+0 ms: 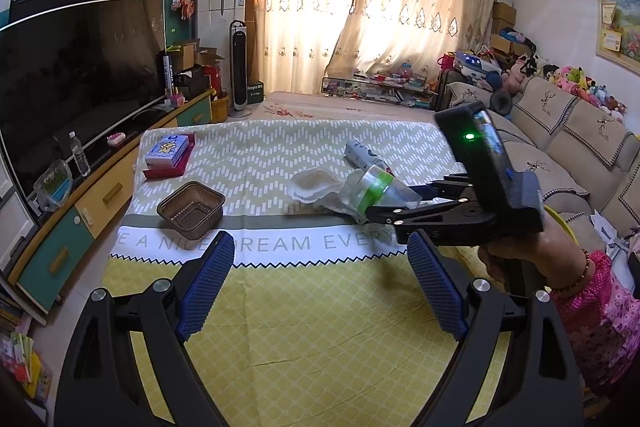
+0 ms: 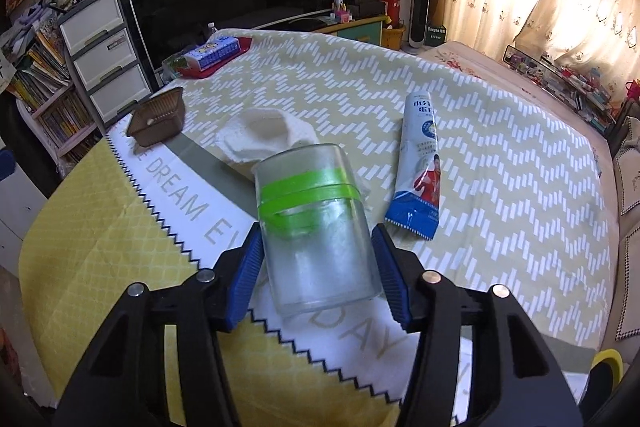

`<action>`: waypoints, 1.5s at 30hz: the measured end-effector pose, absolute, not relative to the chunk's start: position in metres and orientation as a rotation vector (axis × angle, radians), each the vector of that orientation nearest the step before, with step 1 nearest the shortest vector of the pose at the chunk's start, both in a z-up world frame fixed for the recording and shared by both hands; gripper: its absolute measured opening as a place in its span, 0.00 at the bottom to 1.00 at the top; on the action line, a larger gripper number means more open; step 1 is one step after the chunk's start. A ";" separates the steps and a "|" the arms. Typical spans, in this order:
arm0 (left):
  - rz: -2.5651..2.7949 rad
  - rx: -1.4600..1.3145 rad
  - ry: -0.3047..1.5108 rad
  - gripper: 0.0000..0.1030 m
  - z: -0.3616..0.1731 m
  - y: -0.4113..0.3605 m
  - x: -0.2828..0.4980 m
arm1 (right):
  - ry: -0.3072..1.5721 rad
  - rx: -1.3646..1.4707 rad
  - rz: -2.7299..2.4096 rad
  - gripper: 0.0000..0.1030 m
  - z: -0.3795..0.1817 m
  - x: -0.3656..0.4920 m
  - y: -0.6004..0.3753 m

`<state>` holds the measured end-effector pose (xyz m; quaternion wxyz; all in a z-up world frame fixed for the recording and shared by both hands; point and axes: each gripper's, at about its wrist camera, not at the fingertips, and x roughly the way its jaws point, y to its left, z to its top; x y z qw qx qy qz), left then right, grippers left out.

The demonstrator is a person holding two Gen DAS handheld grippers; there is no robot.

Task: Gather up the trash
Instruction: 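Grasp the clear plastic cup with green band with the right gripper, then carry the cup with the right gripper over the bin and release, then grasp the white tissue with the left gripper and lift it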

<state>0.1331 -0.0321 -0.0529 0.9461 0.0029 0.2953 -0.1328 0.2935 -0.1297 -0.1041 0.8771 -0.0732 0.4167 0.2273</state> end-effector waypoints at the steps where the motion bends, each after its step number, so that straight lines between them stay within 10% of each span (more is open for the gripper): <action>1: -0.270 0.007 0.601 0.85 -0.053 -0.032 0.133 | 0.865 -0.146 0.476 0.50 -0.102 0.290 -0.132; 31: -0.410 0.080 0.647 0.85 -0.067 -0.105 0.155 | 0.792 0.177 -0.177 0.47 -0.099 0.133 -0.423; 34: -0.410 0.087 0.659 0.85 -0.069 -0.110 0.161 | 0.780 0.184 -0.245 0.61 -0.108 0.130 -0.440; 45: -0.387 0.106 0.723 0.88 -0.081 -0.126 0.199 | 0.717 0.199 -0.208 0.62 -0.100 0.124 -0.431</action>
